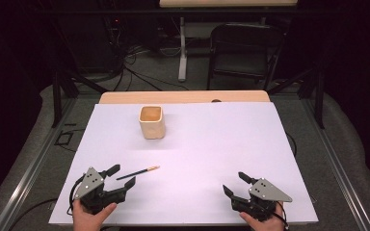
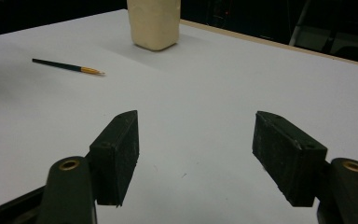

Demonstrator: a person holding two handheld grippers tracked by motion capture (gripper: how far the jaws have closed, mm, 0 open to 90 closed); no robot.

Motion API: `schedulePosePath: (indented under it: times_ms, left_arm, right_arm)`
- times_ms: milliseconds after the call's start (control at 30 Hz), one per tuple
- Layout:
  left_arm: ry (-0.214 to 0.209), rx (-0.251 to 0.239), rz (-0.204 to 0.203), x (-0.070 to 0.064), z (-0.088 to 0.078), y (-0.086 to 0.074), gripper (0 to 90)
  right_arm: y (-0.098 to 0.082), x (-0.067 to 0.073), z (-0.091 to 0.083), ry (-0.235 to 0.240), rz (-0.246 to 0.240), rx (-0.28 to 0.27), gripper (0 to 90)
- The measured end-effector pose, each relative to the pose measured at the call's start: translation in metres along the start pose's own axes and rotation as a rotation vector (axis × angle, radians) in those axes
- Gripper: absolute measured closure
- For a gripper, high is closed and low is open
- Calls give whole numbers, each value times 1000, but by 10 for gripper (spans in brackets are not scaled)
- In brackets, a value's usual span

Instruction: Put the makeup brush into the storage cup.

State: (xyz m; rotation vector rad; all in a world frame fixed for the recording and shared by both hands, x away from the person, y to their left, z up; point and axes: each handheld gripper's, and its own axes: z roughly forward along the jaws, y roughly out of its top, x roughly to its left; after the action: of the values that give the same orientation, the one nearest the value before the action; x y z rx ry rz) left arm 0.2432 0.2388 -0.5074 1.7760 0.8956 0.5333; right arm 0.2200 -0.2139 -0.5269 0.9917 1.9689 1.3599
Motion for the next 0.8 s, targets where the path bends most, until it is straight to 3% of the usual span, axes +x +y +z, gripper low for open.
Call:
schedulePosePath:
  times_ms: [167,400,633,800]
  left_arm:
    - [0,12,-10,2,0,2,298]
    - [16,32,12,3,1,4,293]
    - [-3,47,36,0,2,7,314]
    - [-11,41,16,-1,3,10,329]
  right_arm:
    - [0,0,1,0,1,5,318]
    - [-1,0,2,4,4,4,332]
    - [0,0,1,4,-3,-18,346]
    - [0,0,1,31,6,-17,372]
